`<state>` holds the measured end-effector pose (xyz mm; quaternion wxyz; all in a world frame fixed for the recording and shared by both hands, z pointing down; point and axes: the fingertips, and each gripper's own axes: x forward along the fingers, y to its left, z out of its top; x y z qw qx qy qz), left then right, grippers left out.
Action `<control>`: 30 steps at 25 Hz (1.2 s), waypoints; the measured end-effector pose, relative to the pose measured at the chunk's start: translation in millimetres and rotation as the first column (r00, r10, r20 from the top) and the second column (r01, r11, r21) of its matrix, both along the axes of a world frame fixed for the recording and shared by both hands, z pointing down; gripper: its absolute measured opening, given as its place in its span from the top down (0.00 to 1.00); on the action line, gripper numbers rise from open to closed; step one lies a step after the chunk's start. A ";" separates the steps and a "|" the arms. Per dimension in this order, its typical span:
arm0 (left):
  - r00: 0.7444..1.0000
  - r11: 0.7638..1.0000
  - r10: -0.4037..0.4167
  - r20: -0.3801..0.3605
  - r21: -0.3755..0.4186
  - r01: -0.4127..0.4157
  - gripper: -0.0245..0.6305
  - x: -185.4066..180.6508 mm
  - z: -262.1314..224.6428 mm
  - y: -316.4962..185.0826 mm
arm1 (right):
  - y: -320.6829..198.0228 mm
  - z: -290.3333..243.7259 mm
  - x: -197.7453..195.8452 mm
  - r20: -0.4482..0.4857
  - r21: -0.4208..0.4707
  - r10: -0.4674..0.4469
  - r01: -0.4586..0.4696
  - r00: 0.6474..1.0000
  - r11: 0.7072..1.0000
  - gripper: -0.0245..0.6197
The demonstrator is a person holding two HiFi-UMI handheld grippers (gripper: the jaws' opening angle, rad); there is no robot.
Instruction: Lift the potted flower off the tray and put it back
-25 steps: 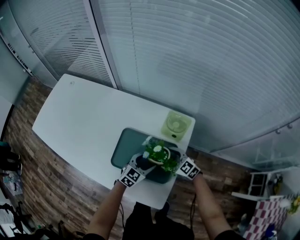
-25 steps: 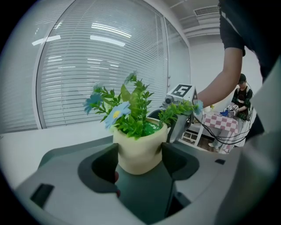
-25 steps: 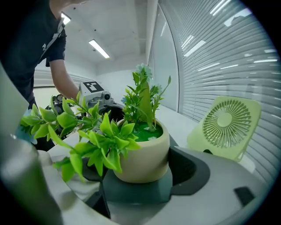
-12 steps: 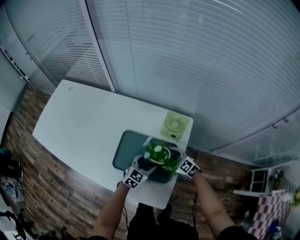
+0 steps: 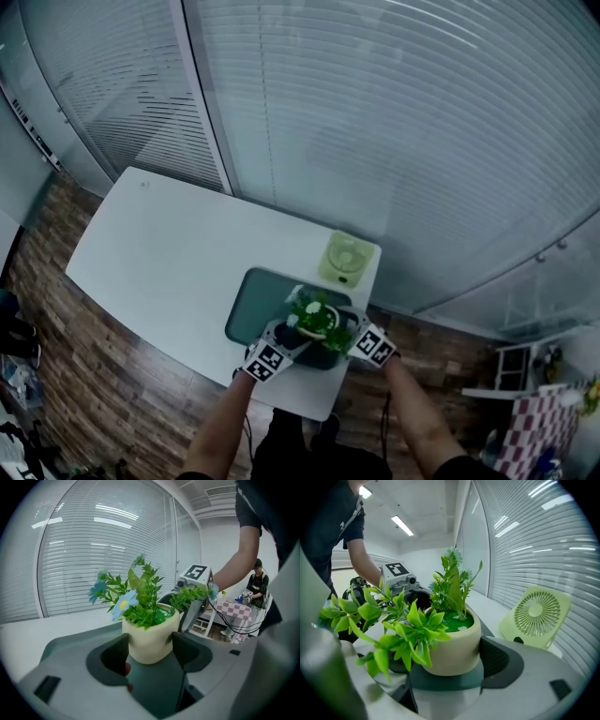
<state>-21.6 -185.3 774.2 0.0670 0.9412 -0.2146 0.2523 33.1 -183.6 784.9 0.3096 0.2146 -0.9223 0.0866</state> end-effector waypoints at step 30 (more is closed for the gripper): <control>0.999 0.991 0.013 -0.042 0.132 -0.007 0.52 0.8 -120.4 75.3 | 73.7 -123.3 -6.0 0.147 0.171 0.016 -0.041 0.989 0.984 0.38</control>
